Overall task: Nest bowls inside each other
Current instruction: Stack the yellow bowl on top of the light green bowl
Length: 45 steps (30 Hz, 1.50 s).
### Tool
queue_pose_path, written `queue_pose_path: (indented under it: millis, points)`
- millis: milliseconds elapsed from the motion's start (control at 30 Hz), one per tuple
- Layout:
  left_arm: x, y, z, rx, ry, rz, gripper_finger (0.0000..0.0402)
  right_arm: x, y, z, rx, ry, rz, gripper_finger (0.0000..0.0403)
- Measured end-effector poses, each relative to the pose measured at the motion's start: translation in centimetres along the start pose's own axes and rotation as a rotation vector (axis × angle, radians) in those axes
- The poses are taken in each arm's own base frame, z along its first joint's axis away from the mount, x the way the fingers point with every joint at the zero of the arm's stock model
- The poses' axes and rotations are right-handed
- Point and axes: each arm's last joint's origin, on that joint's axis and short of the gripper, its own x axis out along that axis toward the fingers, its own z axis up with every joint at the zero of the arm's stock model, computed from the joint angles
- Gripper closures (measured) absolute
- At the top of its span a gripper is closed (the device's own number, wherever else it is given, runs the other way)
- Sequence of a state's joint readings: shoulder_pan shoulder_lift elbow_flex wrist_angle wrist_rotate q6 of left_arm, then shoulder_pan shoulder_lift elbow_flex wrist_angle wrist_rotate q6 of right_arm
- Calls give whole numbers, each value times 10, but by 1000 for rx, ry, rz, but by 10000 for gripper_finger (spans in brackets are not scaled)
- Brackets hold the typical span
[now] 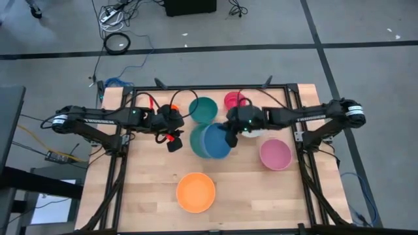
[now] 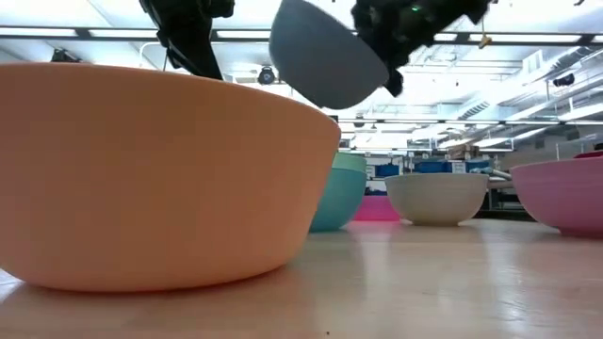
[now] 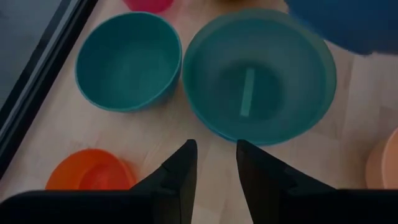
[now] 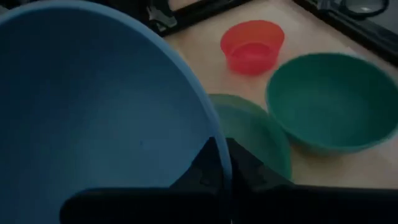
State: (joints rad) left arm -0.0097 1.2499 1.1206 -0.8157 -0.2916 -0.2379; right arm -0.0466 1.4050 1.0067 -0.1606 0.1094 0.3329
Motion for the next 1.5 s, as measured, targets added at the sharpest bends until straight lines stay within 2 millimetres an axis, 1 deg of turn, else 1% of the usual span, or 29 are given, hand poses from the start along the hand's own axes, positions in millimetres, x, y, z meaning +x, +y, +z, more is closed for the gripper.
queue_pose_path:
  millis: [67,200,367,500,633,767,900,1267,1367,1500]
  points:
    - [0,0,0,-1,0,0,280,7,-3,11,-29,28,-4,403]
    - [0,-1,0,3,0,0,280,30,-8,21,-85,141,-27,403]
    - [-1,-3,-3,15,20,-2,280,50,-11,33,-127,212,-43,403]
    - [-3,-8,-8,19,57,-4,280,59,-17,41,-146,268,-64,403]
    - [-6,-13,-14,27,91,-11,280,63,-27,49,-145,299,-80,403]
    - [-7,-17,-17,23,107,-15,280,69,-38,48,-111,351,-65,403]
    - [-8,-18,-17,22,103,-20,280,77,-42,42,-97,395,-58,403]
    - [-7,-18,-16,21,99,-14,280,87,-38,29,-89,471,-27,402]
    - [-7,-18,-16,21,99,-14,280,88,-34,28,-118,463,-15,392]
    - [-7,-18,-16,12,99,-13,280,89,-33,30,-127,440,-28,368]
